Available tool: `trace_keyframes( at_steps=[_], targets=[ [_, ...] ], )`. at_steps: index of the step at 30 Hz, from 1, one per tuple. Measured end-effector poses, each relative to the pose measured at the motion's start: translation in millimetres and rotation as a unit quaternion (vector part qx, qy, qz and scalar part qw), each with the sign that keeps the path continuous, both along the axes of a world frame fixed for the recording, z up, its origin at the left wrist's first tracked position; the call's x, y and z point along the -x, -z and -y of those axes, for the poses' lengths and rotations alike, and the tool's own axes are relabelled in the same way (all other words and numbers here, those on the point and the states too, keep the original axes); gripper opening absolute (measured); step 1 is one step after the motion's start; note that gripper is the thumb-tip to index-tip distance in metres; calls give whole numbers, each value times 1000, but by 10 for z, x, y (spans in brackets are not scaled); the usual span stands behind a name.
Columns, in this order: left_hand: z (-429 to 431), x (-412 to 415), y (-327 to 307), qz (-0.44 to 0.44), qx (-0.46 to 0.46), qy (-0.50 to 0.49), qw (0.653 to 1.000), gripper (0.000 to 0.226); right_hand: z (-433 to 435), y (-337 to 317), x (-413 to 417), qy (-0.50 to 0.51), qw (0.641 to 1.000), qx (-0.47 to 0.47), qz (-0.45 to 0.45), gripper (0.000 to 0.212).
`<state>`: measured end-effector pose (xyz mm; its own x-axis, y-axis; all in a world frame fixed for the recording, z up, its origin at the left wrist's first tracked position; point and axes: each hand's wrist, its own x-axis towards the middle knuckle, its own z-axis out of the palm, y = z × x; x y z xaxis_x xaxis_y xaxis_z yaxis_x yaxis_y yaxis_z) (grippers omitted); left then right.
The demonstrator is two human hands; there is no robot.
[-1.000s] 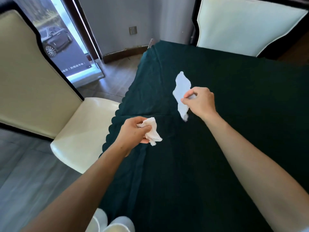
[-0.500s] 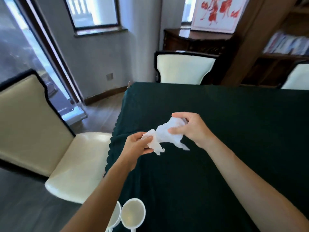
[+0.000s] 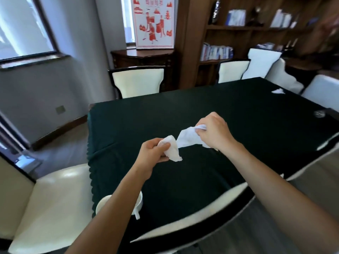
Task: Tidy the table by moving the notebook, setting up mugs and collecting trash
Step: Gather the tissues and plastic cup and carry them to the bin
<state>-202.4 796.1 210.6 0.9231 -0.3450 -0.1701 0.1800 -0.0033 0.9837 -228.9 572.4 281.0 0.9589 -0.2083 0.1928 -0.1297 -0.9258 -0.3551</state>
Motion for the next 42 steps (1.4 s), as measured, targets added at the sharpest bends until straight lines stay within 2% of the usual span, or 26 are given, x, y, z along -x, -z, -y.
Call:
trace_keyframes(
  at_steps=[4,6,14,16,19,25,28,31,37,42],
  targets=[
    [292,296,-139,22,-1,45,999,17,295,-80,505,46,998,-46,24,17],
    [478,401,-215,46,-21,52,997,17,470,-108,709,76,992,-105,14,14],
    [1624,881,-361,90,-42,60,993,21,1261,-51,1619,119,967,-220,43,26],
    [1998,1035,-327,85,-47,74,993,16,1524,-2,1860,126,953,-271,58,25],
    [2674,1352,-220,78,-47,125,988,27,1996,97,2264,137,919,-356,102,23],
    [3944,2133,-87,27,-1,233,972,16,2921,350,3033,223,849,-439,193,22],
    [4430,2484,-36,-37,21,276,960,18,3267,492,3366,271,818,-452,229,20],
    [4824,2768,8,-88,33,317,944,22,3549,600,3649,316,812,-422,249,14],
    [5456,3095,135,-110,85,403,904,36,4109,742,4011,380,807,-364,267,7],
    [6013,3112,221,-95,85,455,881,24,4551,840,4167,423,796,-340,268,14]
  ],
)
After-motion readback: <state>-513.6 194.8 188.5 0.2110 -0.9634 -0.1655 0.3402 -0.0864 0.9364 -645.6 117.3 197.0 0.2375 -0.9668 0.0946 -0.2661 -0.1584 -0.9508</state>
